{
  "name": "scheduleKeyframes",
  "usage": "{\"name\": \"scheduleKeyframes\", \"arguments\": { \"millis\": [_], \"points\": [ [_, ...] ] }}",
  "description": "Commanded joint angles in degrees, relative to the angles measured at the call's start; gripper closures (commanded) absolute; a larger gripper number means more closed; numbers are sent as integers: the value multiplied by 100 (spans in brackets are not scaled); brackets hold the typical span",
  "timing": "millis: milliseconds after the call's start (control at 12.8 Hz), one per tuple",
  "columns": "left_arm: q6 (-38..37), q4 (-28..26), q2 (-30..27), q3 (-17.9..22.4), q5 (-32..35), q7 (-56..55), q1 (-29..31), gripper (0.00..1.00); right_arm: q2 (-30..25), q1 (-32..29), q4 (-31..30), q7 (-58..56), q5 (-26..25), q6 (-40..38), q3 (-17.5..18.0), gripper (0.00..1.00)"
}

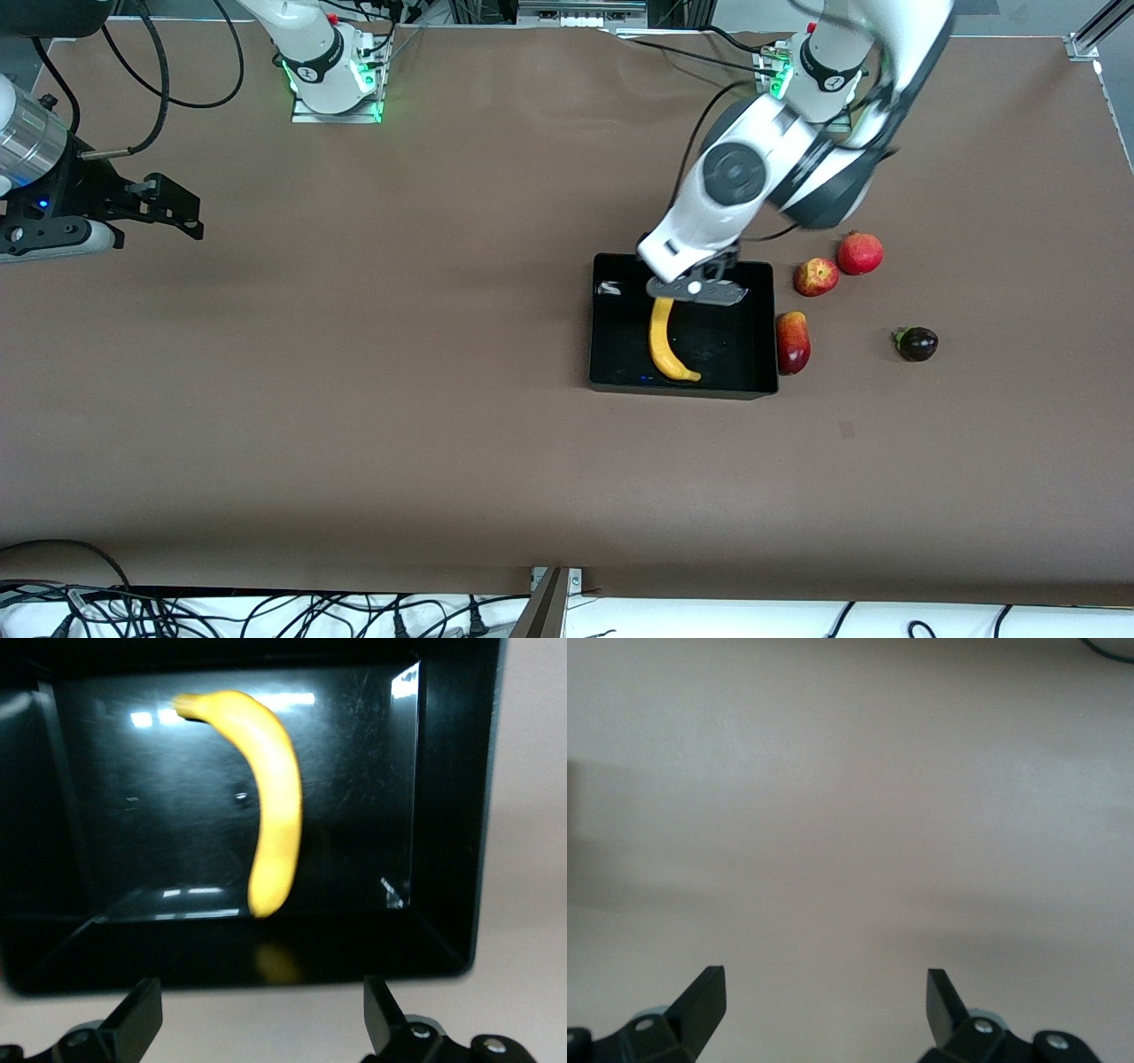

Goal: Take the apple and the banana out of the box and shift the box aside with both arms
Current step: 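Reach the left gripper into the box and grasp the yellow banana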

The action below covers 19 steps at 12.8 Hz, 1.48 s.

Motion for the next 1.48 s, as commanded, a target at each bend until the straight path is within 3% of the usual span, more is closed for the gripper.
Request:
{"name": "scheduleKeyframes", "arguments": {
  "millis": [0,390,546,858,1014,1170,1248,1404],
  "points": [
    [321,268,510,20,655,-326,-29,0,-34,-9,47,21,10,-57,18,0],
    [1552,277,1239,38,1043,-1038,-90,0,-34,-9,47,21,10,-57,18,0],
    [1588,277,1416,134,1796,-1214,-152,0,-34,-9,47,21,10,-57,18,0],
    [2115,268,1619,143,1949,-1453,-187,0,-34,-9,47,21,10,-57,18,0],
    [2125,277,1672,143,1940,-1470,-196,26,-34,-9,47,21,10,-57,18,0],
    [2125,225,1672,161,1949,-1461,-179,68,-34,-9,47,21,10,-57,18,0],
    [2125,224,1654,161,1949,-1461,-152,81,-34,-9,47,21,10,-57,18,0],
    [2099,268,1575,152,1940,-1461,-100,88,-34,-9,47,21,10,-57,18,0]
  ]
}}
